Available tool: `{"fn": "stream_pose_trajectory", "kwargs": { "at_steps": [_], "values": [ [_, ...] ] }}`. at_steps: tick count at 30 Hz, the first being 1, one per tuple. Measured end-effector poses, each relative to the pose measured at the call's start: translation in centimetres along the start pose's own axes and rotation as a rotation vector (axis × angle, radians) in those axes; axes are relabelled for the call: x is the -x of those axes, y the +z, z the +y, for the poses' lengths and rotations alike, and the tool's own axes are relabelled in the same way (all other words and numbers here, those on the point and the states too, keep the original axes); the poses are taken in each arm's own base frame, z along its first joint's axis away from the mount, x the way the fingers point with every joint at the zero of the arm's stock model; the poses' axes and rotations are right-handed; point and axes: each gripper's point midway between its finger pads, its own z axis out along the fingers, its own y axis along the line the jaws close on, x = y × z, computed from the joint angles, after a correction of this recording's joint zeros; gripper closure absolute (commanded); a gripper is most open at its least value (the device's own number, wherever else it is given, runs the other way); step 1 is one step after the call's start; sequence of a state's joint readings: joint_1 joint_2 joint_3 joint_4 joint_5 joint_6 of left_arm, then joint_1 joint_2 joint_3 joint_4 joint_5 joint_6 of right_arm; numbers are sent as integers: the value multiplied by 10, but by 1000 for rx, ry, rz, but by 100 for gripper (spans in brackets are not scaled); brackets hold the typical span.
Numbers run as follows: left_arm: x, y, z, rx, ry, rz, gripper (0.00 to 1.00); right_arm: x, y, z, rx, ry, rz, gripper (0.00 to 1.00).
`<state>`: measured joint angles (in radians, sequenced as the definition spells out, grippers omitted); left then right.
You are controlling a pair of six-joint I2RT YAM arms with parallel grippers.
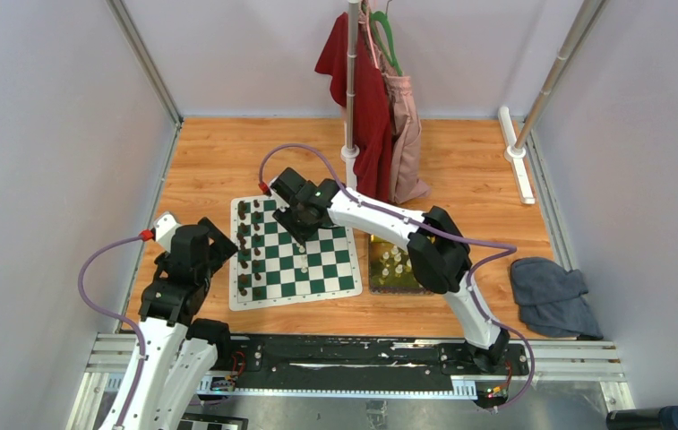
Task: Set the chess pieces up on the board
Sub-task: Pick up the chess piece from the chessboard.
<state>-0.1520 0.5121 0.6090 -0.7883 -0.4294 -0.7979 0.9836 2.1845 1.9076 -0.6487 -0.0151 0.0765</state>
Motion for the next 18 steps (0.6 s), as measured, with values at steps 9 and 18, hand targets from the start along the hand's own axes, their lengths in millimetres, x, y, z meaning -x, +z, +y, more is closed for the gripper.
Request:
{"fn": "stream_pose_trajectory", "kwargs": {
  "at_steps": [9,18],
  "values": [
    [0,0,0,0,1,0,0,8,7,4,20,10,-13,58],
    [0,0,0,0,1,0,0,1,20,6,29,10,14,58]
  ]
}}
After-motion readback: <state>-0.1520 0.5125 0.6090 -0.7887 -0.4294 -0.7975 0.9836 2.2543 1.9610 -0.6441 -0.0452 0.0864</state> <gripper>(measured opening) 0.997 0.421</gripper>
